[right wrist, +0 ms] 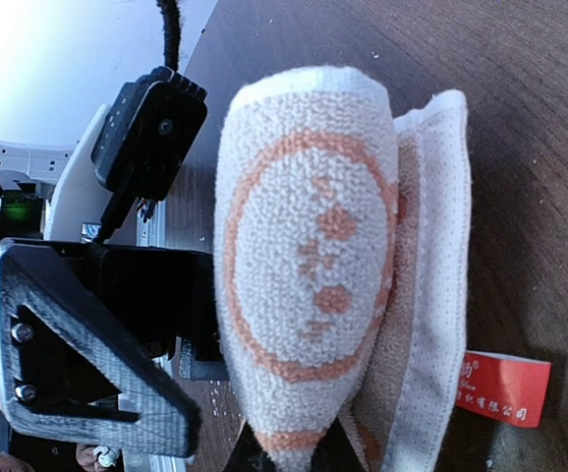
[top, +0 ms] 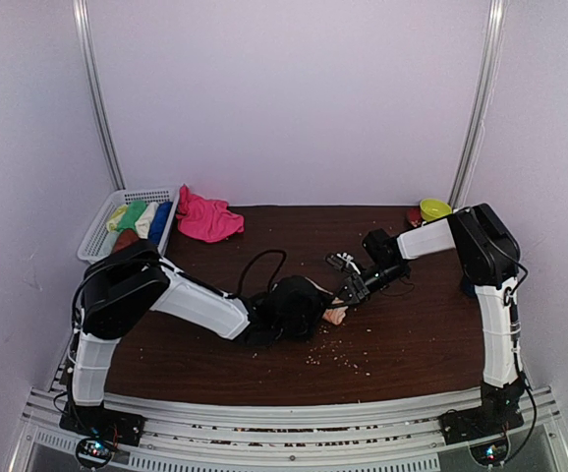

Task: Roll the towels
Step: Pick up the towel from the center of the board.

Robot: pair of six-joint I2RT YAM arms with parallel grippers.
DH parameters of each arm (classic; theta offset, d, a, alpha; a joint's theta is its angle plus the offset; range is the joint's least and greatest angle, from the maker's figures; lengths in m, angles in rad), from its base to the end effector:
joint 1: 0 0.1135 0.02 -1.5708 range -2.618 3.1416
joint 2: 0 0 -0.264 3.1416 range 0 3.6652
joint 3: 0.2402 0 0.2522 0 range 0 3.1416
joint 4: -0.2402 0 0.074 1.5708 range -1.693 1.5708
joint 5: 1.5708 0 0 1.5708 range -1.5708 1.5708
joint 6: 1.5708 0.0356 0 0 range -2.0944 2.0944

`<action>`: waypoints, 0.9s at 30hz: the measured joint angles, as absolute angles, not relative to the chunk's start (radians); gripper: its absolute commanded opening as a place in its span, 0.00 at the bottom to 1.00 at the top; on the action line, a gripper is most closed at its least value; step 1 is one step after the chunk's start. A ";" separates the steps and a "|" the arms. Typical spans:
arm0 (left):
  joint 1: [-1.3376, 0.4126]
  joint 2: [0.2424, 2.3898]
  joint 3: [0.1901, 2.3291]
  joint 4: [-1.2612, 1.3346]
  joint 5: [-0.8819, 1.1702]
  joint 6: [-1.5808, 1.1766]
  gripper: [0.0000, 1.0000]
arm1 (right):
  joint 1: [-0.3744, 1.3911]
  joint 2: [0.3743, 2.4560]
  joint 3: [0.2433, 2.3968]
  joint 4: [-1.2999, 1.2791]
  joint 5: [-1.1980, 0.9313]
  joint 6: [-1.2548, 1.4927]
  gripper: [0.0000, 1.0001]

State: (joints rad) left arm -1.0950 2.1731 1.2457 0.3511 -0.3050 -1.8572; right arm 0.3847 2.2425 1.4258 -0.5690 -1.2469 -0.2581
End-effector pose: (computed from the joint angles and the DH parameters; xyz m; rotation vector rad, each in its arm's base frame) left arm 0.2179 -0.3996 0.1122 -1.1046 2.2055 -1.2924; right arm 0.3687 0.1857 0.0988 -0.9404 2.3006 1.7943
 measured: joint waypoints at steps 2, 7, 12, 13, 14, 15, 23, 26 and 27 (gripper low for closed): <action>-1.095 2.181 1.246 0.364 -0.309 -1.859 0.66 | 0.385 2.243 1.426 -0.569 -1.247 -0.258 0.02; -1.091 2.203 1.246 0.406 -0.312 -1.863 0.61 | 0.384 2.243 1.426 -0.569 -1.248 -0.259 0.02; -1.085 2.215 1.246 0.434 -0.318 -1.866 0.62 | 0.383 2.243 1.426 -0.569 -1.249 -0.263 0.02; -1.085 2.217 1.248 0.436 -0.322 -1.865 0.62 | 0.383 2.243 1.426 -0.569 -1.249 -0.263 0.02; -1.085 2.220 1.253 0.436 -0.325 -1.865 0.62 | 0.382 2.243 1.426 -0.570 -1.250 -0.265 0.02; -1.085 2.225 1.259 0.435 -0.329 -1.865 0.64 | 0.382 2.243 1.426 -0.570 -1.250 -0.266 0.02; -1.087 2.249 1.328 0.374 -0.358 -1.857 0.70 | 0.373 2.248 1.437 -0.594 -1.254 -0.304 0.01; -1.089 2.247 1.319 0.376 -0.364 -1.857 0.71 | 0.373 2.252 1.443 -0.603 -1.258 -0.315 0.01; -1.090 2.243 1.311 0.376 -0.368 -1.856 0.71 | 0.373 2.254 1.444 -0.606 -1.261 -0.316 0.01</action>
State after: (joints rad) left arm -1.0897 2.2429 1.3113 0.3763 -0.3679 -1.8561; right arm 0.3725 2.2543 1.4441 -0.6064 -1.2606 -0.3164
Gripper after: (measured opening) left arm 0.702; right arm 0.097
